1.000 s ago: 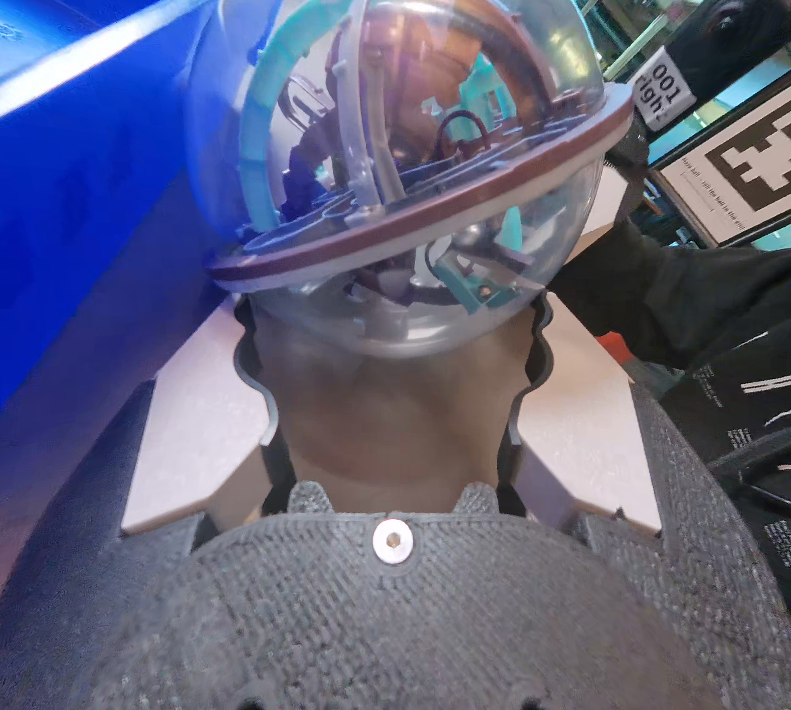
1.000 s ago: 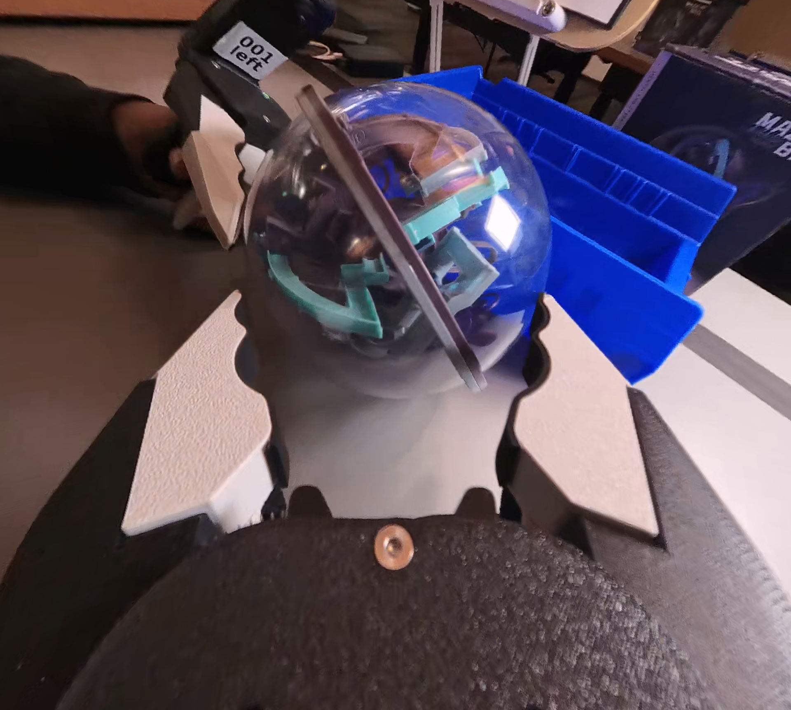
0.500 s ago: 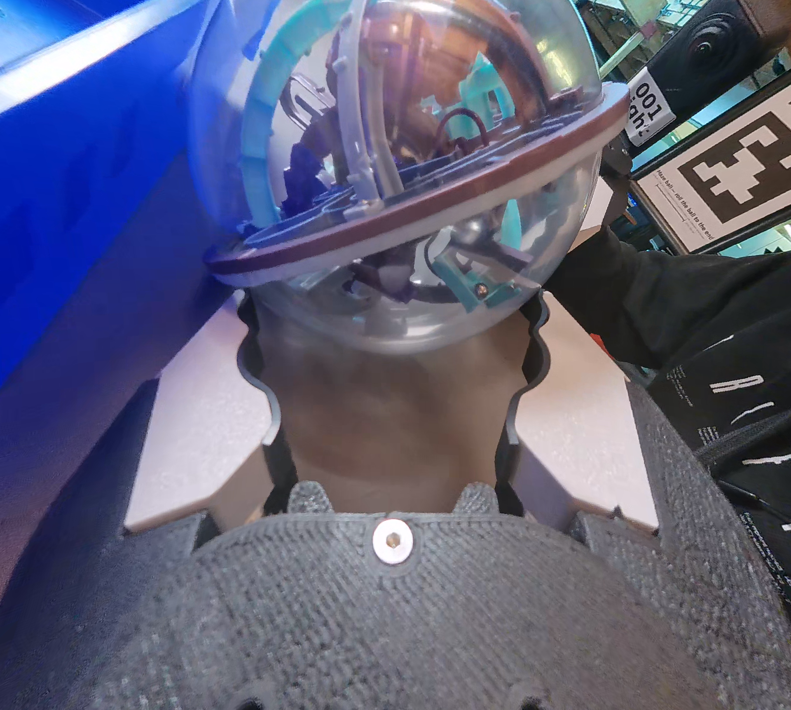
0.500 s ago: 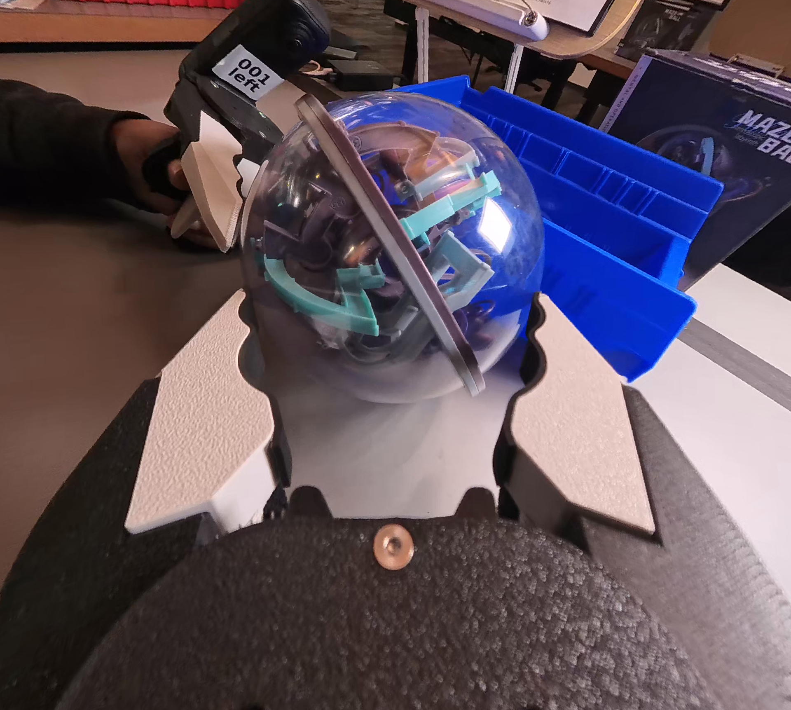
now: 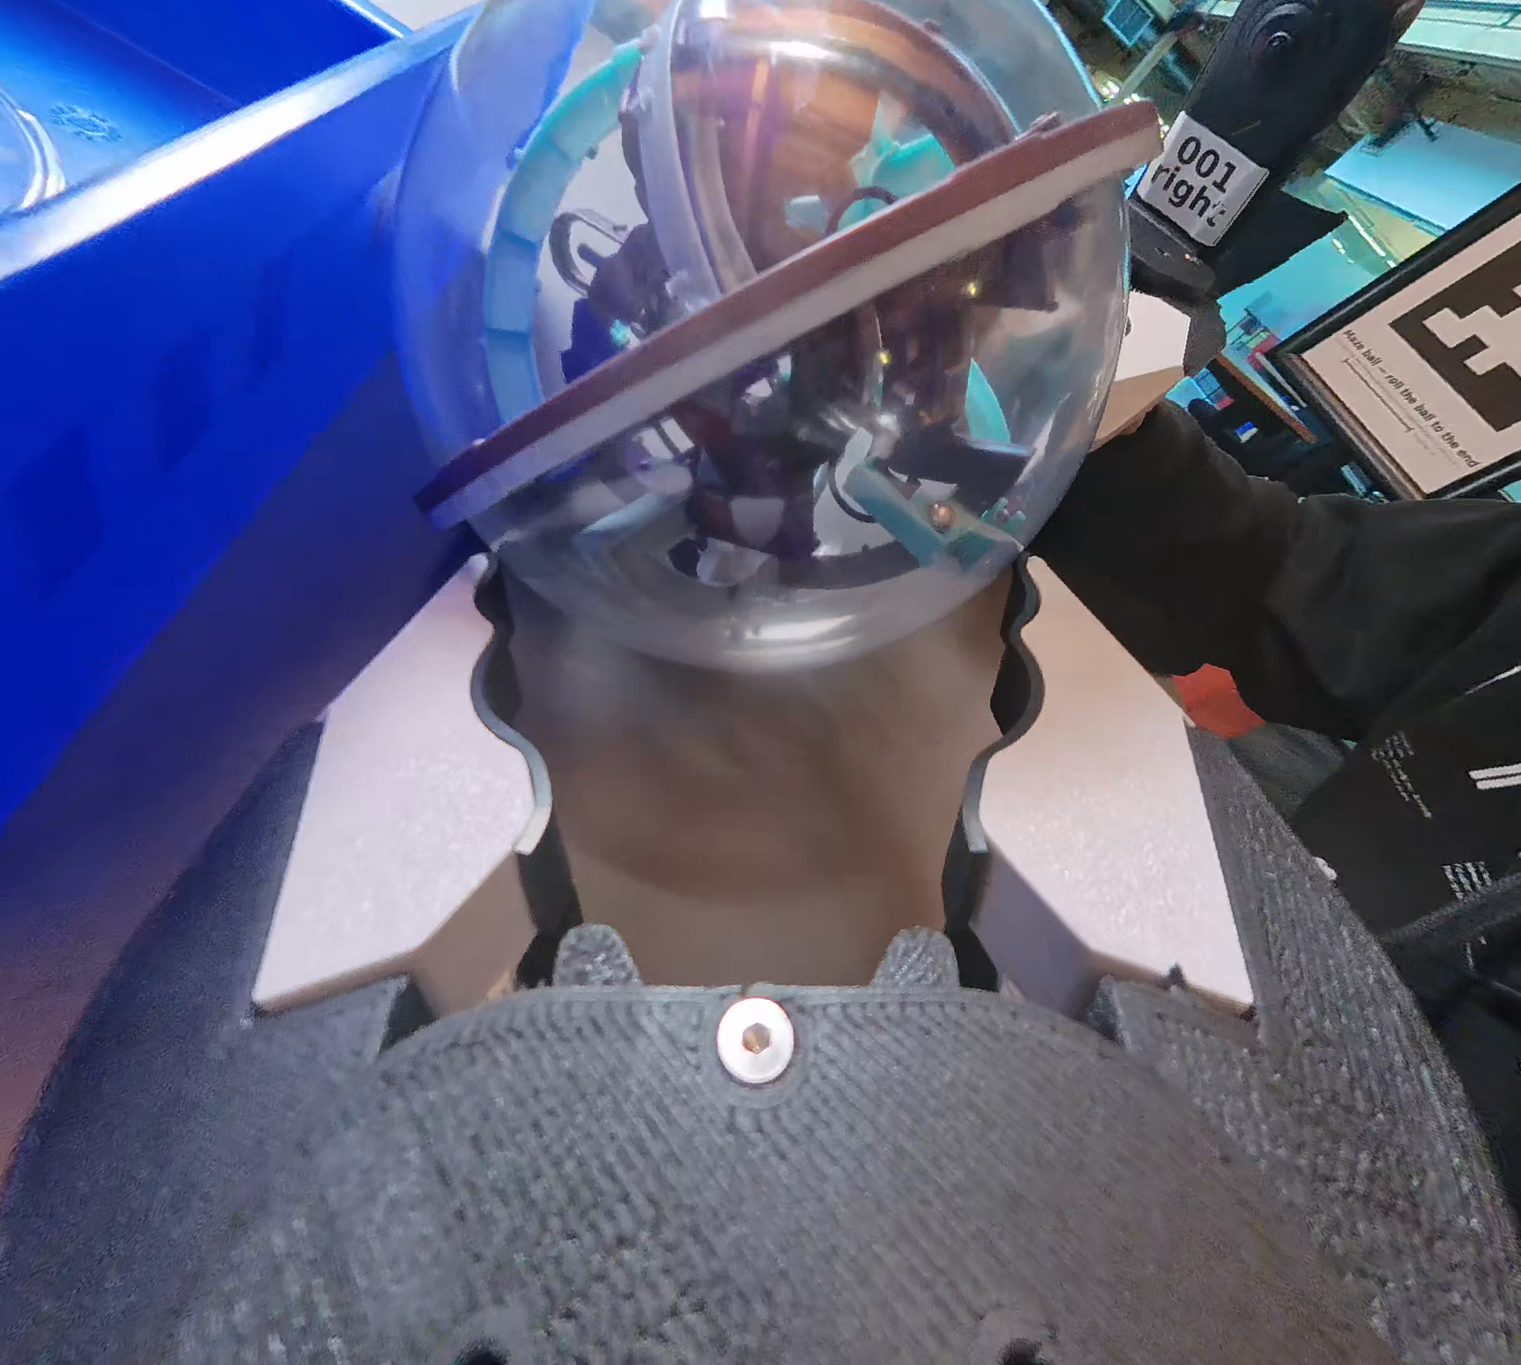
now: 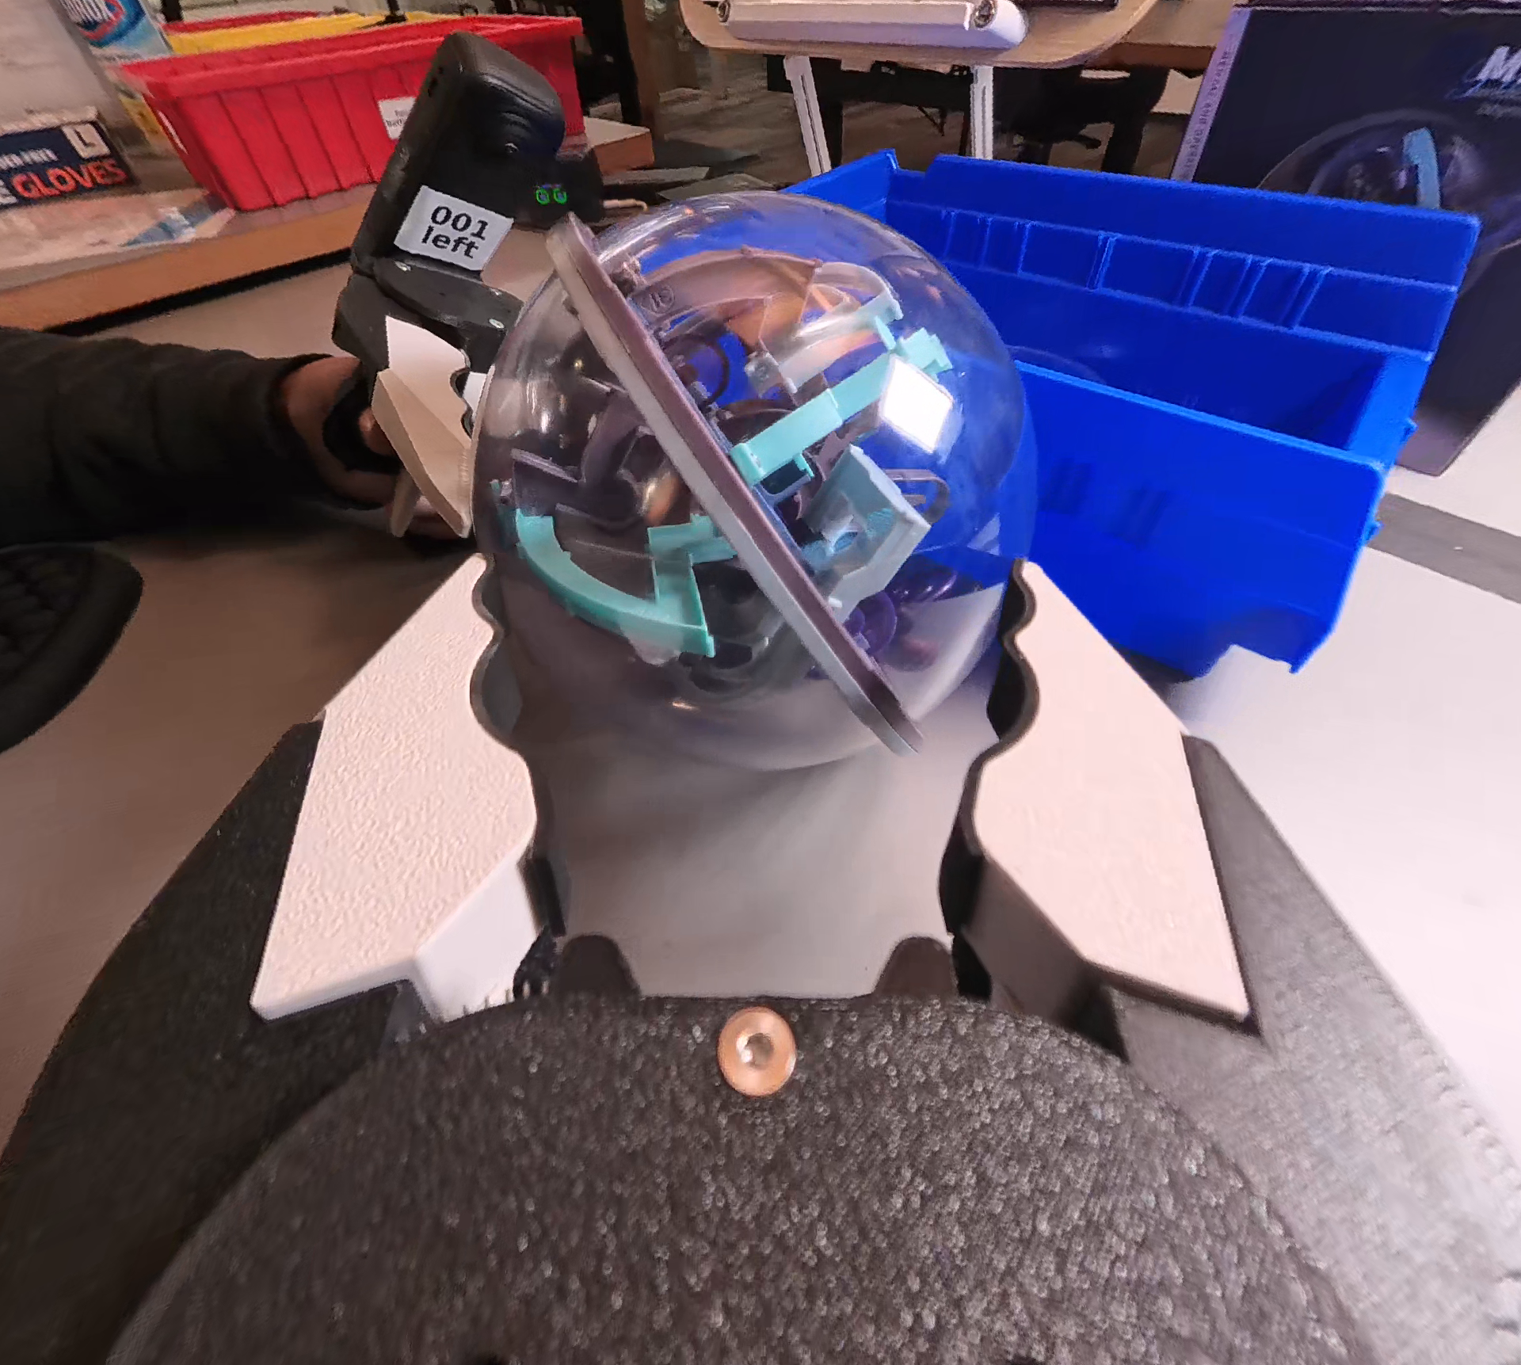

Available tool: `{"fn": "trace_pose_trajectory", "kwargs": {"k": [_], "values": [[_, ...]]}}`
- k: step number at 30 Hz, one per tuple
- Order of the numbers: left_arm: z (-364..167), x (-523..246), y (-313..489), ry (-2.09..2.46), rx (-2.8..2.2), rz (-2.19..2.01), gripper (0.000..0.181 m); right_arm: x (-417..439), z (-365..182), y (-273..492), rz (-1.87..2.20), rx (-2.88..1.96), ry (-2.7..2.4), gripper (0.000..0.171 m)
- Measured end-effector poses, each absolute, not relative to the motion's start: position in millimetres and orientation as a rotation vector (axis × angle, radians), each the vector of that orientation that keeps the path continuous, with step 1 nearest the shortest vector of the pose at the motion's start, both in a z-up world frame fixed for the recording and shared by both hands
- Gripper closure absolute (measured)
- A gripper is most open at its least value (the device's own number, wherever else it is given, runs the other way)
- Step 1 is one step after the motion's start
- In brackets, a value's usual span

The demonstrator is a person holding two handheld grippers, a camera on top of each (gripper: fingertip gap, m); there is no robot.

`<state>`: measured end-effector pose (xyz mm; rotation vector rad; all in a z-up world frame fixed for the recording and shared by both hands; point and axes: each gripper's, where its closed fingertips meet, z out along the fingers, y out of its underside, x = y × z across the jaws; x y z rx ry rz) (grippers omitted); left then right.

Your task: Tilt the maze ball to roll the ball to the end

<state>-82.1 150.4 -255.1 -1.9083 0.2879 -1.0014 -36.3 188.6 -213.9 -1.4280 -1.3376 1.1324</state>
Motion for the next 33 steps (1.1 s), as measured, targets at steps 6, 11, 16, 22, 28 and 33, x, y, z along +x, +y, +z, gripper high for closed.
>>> {"fn": "trace_pose_trajectory", "kwargs": {"k": [6, 11, 16, 22, 28, 33], "values": [[-253.5, -80.8, 150.8, 0.289, -1.918, -0.942, 0.063, -33.4, -212.8, 190.2, 1.210, -1.469, -1.294, 0.056], [-250.6, -83.7, 152.3, 0.314, -1.909, -0.841, 0.063, -32.4, -215.2, 191.6, 1.266, -1.498, -1.271, 0.057], [-242.1, -88.2, 154.7, 0.390, -1.851, -0.650, 0.060, -33.1, -224.7, 189.5, 1.283, -1.517, -1.304, 0.054], [-220.1, -86.3, 152.6, 0.492, -1.730, -0.444, 0.059, -32.9, -250.3, 181.4, 1.111, -1.511, -1.502, 0.048], [-200.5, -67.8, 145.6, 0.570, -1.631, -0.302, 0.071, -27.4, -225.9, 182.1, 0.848, -1.251, -1.567, 0.031], [-187.0, -33.9, 129.8, 0.733, -1.523, -0.306, 0.073, -27.8, -207.0, 173.4, 0.761, -1.104, -1.550, 0.029]]}}
